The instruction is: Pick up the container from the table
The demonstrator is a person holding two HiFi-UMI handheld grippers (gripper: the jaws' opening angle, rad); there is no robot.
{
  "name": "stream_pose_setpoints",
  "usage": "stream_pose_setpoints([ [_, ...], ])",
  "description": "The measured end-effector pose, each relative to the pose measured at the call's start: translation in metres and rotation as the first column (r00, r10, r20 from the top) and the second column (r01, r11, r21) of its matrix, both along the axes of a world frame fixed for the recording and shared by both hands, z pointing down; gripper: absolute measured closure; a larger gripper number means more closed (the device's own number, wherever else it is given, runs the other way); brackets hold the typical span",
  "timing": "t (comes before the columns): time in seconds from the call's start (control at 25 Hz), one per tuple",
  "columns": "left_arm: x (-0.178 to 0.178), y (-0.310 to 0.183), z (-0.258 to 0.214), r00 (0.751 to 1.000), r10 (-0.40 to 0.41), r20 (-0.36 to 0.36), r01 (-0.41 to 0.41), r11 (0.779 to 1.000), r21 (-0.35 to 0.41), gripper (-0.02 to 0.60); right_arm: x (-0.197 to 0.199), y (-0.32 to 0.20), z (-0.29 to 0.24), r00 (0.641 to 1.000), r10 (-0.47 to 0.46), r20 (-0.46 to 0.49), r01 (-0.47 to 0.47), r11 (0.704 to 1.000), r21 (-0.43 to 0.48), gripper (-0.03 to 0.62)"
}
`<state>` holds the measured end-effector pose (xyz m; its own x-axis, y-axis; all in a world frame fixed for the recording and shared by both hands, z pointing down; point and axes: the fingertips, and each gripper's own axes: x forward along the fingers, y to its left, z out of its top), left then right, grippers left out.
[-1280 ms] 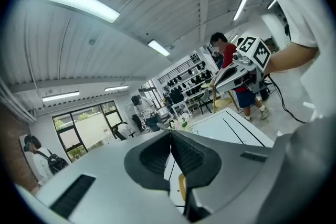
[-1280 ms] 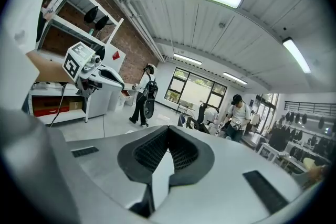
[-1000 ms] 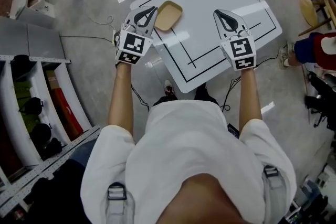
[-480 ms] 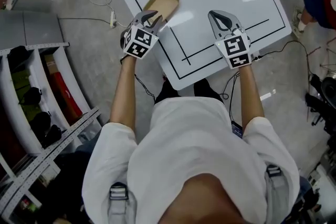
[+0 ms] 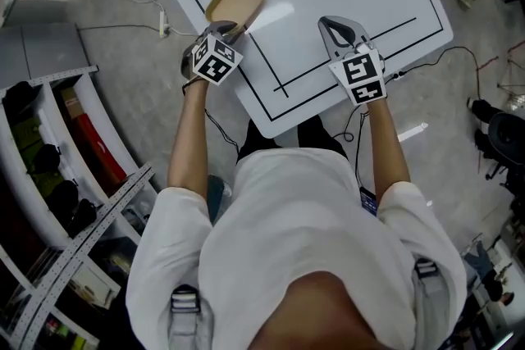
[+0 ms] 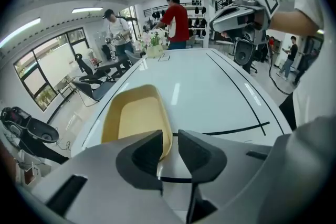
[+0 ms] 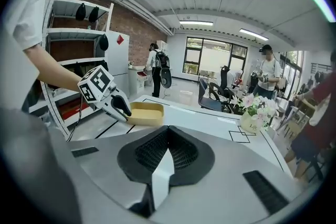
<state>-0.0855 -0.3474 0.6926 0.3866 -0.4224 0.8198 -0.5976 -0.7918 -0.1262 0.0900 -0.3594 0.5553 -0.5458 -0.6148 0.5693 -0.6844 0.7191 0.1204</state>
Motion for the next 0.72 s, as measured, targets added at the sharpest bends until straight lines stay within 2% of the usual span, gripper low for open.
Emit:
stream_pose_setpoints([
  [0.16,0.001,0.002,0.010,0.995,0.058,0.081,-0.059,0.998,0.005,0.483,0.003,0.004,0.008,1.000,0.009,-0.002,-0.009,1.000,-0.021,0.579],
  [0.32,0.002,-0.001,0.014,0.984,0.094,0.154,-0.099,0.995,0.021,0.538,0.005,0.007,0.011,1.000,0.018,-0.003,-0.018,1.000,-0.024,0.579],
  [0.52,0.002,-0.004,0.010,0.979,0.098,0.179,-0.104,0.994,0.026,0.546,0.008,0.007,0.000,1.000,0.026,-0.008,-0.026,1.000,-0.001,0.579],
  [0.72,-0.001,-0.015,-0.021,0.988,0.051,0.147,-0.065,0.994,0.089,0.546,0.014,-0.002,-0.027,0.999,0.039,-0.013,-0.038,0.998,0.057,0.579],
])
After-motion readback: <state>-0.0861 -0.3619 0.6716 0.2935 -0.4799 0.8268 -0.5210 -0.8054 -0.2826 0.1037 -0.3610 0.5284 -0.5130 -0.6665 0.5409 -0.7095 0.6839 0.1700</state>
